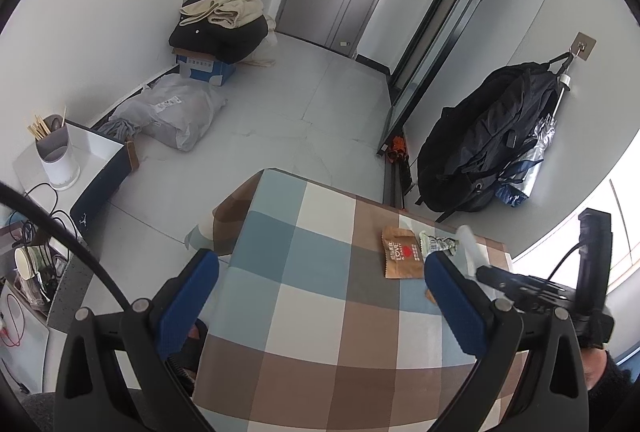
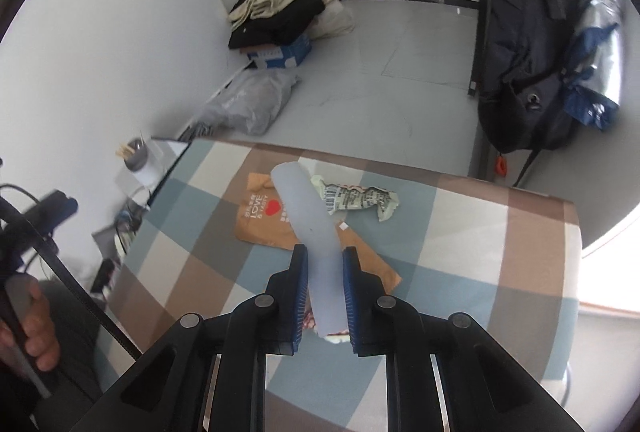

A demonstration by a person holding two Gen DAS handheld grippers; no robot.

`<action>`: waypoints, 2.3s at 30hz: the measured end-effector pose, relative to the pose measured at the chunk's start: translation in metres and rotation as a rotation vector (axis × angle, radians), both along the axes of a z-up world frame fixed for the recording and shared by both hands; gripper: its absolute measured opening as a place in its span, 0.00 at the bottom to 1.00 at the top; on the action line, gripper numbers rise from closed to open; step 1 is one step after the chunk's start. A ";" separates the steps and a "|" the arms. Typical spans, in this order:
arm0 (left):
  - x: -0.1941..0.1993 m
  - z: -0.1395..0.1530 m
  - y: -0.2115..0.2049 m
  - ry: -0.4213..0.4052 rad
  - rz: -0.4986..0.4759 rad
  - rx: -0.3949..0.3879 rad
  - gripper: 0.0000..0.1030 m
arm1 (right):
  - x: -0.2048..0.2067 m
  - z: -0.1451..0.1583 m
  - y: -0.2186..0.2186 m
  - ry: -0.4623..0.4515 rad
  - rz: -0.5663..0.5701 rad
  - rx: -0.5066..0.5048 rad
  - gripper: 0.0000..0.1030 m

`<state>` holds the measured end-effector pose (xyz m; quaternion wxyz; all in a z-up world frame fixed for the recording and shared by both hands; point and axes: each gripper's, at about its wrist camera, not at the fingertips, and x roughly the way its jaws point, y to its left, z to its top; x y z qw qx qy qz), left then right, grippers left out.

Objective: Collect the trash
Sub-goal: 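Lift the white paper tube off the table with the right gripper, then move the left gripper toward the red-and-white candy wrapper while the right gripper holds the tube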

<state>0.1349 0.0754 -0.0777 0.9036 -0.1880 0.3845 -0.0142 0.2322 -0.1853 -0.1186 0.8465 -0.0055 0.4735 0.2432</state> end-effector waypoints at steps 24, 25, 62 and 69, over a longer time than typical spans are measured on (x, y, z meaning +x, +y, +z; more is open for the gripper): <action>-0.004 -0.027 -0.056 0.135 -0.212 0.139 0.98 | -0.126 0.020 -0.088 -0.042 -0.197 0.219 0.16; -0.005 -0.026 -0.062 0.131 -0.233 0.161 0.97 | -0.129 0.022 -0.092 -0.052 -0.199 0.233 0.16; 0.054 -0.045 -0.214 0.261 -0.533 0.296 0.91 | -0.154 0.016 -0.171 -0.022 -0.685 0.278 0.17; 0.046 -0.056 -0.232 0.277 -0.566 0.378 0.85 | -0.152 0.017 -0.161 -0.033 -0.682 0.225 0.17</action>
